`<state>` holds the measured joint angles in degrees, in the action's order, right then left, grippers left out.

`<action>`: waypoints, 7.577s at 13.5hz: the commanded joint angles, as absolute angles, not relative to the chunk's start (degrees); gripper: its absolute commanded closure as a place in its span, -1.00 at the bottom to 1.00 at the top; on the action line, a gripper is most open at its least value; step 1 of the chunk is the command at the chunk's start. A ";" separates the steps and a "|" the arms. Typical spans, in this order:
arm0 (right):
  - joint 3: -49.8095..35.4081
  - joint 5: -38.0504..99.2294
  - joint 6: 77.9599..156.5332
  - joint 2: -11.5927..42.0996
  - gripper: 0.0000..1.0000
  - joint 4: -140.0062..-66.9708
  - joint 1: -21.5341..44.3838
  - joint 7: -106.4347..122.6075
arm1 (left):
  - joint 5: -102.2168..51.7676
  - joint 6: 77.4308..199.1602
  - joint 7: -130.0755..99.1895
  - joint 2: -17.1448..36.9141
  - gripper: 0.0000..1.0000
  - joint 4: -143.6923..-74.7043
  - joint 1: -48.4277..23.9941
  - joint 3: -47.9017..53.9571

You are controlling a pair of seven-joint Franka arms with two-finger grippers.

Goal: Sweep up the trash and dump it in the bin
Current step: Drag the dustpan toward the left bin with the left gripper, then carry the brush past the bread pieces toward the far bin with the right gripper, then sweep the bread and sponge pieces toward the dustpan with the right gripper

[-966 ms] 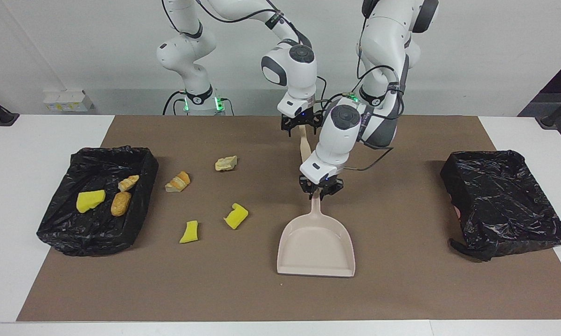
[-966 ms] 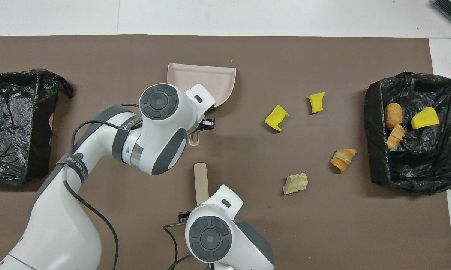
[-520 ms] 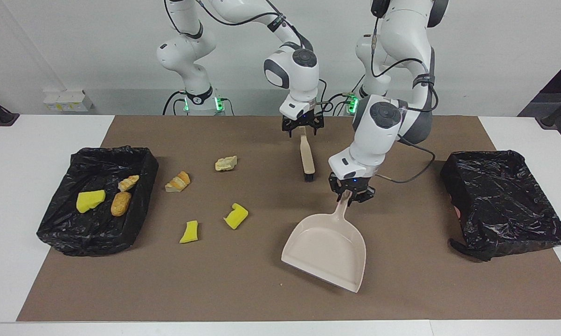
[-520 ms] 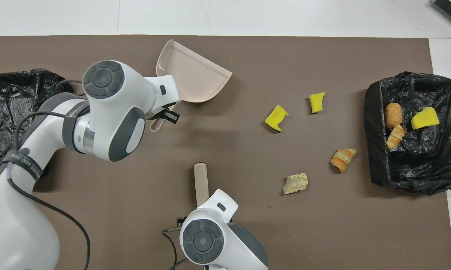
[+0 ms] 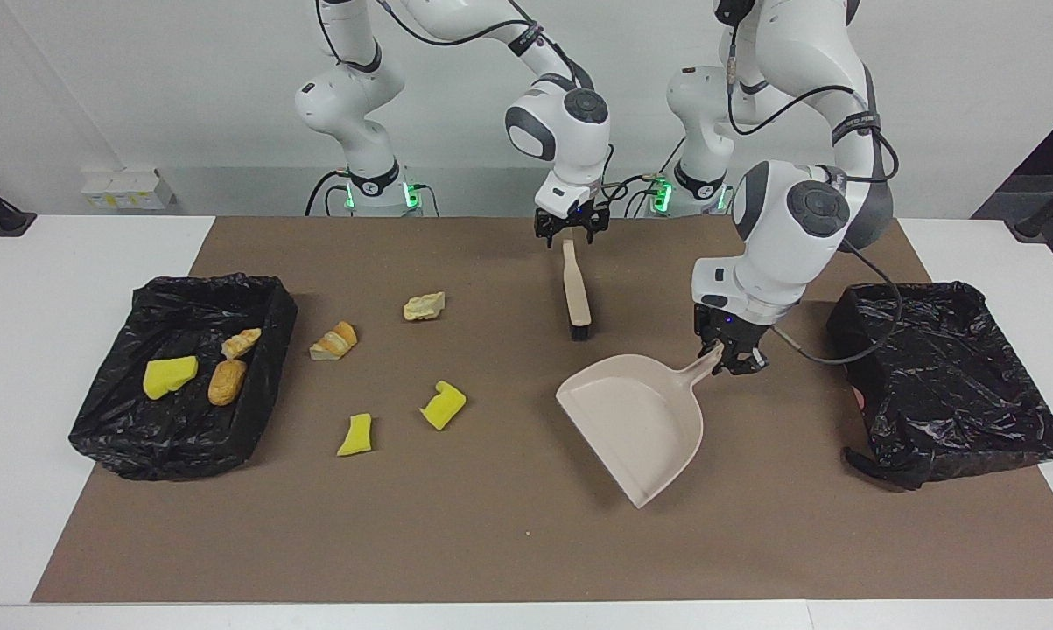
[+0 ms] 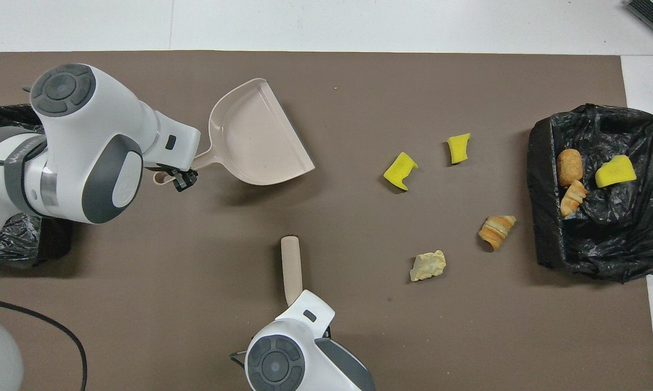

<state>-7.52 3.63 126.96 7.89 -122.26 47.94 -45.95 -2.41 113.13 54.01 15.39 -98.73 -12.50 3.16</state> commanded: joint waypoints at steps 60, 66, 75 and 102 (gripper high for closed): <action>-7.38 -0.44 102.05 -8.61 1.00 -129.19 24.26 -44.99 | 2.99 122.17 58.98 2.90 1.00 -122.96 -17.67 3.69; -7.29 -5.09 94.31 -10.81 1.00 -130.96 24.08 -53.24 | 2.99 122.26 57.22 2.90 1.00 -123.22 -17.58 3.69; -7.38 8.79 100.52 -13.36 1.00 -138.24 28.20 -67.48 | 2.46 122.96 54.67 2.90 1.00 -123.31 -18.19 3.78; -6.77 2.20 104.86 0.37 1.00 -115.38 11.62 -26.05 | 2.37 124.28 46.23 3.96 1.00 -124.19 -19.51 3.87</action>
